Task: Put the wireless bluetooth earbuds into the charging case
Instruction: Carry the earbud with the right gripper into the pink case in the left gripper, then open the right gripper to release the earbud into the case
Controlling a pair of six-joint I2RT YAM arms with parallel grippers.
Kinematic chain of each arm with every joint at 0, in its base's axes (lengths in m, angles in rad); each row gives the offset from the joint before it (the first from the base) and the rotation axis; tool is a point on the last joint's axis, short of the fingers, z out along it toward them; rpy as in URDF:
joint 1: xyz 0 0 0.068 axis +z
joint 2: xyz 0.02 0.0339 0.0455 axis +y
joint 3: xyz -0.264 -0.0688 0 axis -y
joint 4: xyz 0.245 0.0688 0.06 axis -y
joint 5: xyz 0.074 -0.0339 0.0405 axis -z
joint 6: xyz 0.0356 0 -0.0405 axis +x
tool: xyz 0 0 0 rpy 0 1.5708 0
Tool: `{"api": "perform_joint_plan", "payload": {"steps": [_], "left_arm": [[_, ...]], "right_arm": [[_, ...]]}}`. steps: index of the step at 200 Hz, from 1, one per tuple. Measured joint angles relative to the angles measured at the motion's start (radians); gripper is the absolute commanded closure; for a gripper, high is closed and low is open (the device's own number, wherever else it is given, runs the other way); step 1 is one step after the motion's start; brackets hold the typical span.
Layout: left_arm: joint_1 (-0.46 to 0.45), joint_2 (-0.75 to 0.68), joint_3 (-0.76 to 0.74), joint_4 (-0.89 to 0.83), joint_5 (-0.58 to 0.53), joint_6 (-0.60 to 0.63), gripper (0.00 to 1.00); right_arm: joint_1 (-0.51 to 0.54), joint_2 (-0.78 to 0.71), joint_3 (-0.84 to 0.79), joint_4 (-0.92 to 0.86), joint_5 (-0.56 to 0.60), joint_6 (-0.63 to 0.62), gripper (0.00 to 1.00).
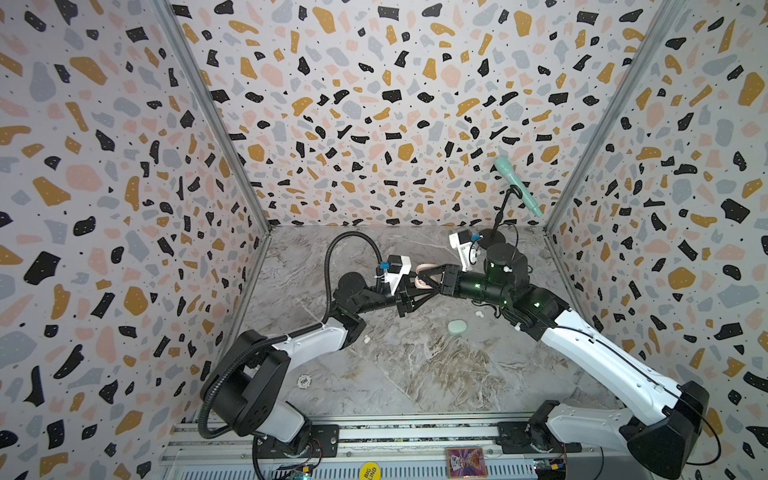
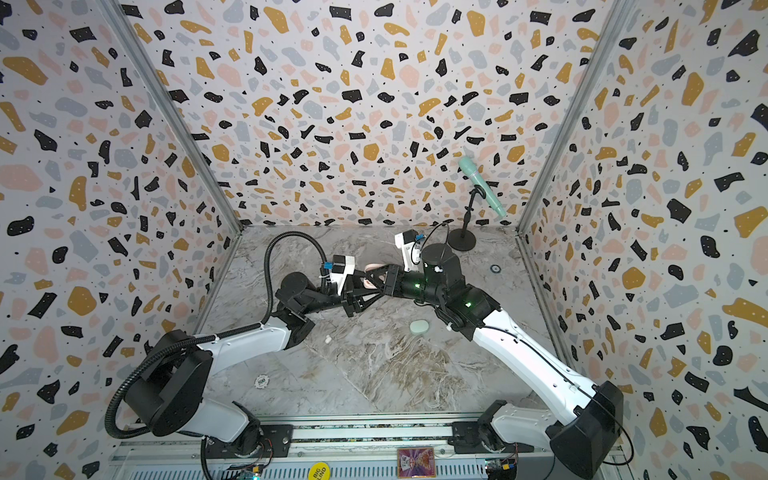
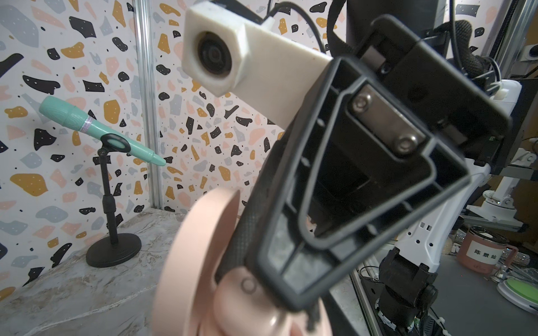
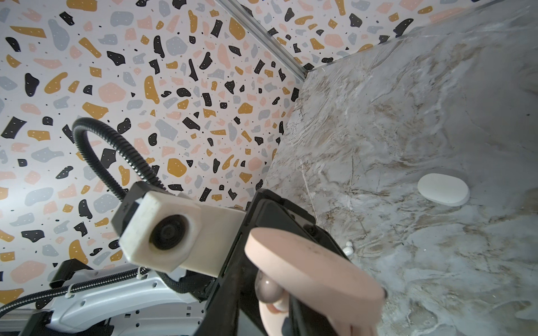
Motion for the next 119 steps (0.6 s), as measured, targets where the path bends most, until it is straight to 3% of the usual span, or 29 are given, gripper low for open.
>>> {"api": "perform_joint_plan", "payload": {"steps": [119], "left_arm": [[0.000,0.000,0.021,-0.012,-0.012,0.018,0.74]], "right_arm": [[0.014,-0.040,0.076,-0.172,0.037,-0.017,0.57]]}}
